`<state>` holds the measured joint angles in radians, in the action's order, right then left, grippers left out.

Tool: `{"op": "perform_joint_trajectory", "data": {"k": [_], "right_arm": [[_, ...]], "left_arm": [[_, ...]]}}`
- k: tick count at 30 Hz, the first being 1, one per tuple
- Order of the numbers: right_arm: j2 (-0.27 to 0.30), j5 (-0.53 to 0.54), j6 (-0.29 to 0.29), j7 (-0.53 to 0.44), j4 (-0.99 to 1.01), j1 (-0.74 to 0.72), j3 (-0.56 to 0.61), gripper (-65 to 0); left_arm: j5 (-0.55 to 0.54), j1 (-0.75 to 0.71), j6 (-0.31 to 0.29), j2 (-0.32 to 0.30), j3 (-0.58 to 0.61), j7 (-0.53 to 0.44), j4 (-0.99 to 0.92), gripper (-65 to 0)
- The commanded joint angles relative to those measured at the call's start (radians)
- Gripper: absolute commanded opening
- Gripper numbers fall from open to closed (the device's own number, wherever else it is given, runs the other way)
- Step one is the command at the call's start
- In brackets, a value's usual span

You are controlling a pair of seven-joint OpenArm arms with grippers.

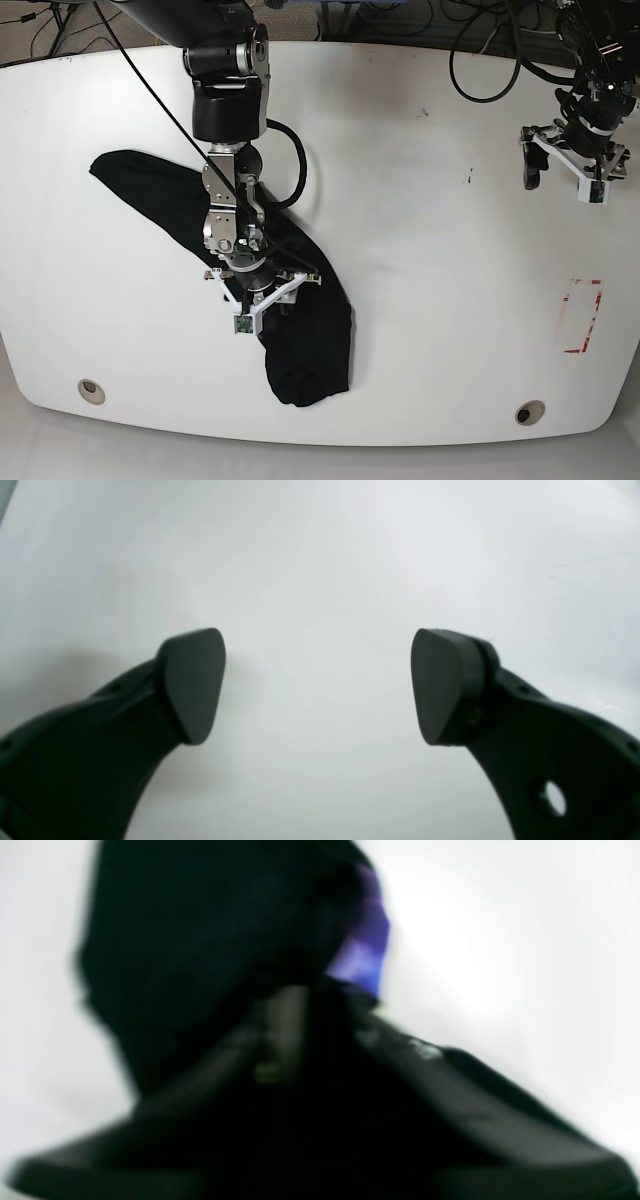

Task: Layout the t-shirt on the table in an organized manner, then fold the t-shirt properly
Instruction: 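Grasp the t-shirt near the purple print with the right gripper and lift, then move the left gripper over the t-shirt and grasp its bunched end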

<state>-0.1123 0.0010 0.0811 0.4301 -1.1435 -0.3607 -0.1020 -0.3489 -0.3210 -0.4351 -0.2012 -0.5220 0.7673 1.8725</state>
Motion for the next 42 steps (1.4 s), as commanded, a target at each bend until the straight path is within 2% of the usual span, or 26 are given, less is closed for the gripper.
{"op": "perform_joint_trajectory", "data": {"k": [1,2,4,6,15,22,28,35,42], "right_arm": [[0.047,-0.006,-0.011,-0.033,-0.103,0.012,0.000,-22.8],[0.059,-0.006,-0.011,-0.027,-0.145,0.030,0.000,-17.3],[0.082,-0.005,-0.010,-0.015,-0.211,0.058,0.000,-10.8],[0.109,-0.005,-0.002,0.005,-0.274,0.084,0.000,-7.8],[0.230,-0.003,0.096,0.115,-0.534,0.257,-0.031,-7.8],[0.240,-0.003,0.170,0.120,-0.654,0.375,-0.133,-7.8],[0.240,-0.006,0.211,0.120,-0.708,0.429,-0.207,-7.8],[0.242,-0.006,0.214,0.120,-0.748,0.463,-0.250,-7.6],[0.253,-0.005,0.214,0.120,-0.774,0.477,-0.270,-7.6]], "left_arm": [[-0.009,0.003,-0.001,0.004,0.029,-0.021,0.023,-10.3],[-0.009,0.001,-0.001,0.009,0.043,-0.021,0.023,-10.3],[-0.009,0.003,-0.001,0.018,0.070,-0.021,0.023,-10.3],[-0.009,0.003,-0.001,0.032,0.107,-0.021,0.023,-10.3],[-0.009,0.018,-0.001,0.093,0.316,-0.022,0.023,-10.3],[-0.008,0.078,0.000,0.170,0.491,-0.024,0.016,-10.3],[-0.002,0.191,0.003,0.234,0.652,-0.024,-0.026,-10.3],[-0.002,0.356,0.006,0.305,0.776,-0.024,-0.241,-10.3],[-0.002,0.506,0.006,0.334,0.874,-0.025,-0.489,-10.3]]}}
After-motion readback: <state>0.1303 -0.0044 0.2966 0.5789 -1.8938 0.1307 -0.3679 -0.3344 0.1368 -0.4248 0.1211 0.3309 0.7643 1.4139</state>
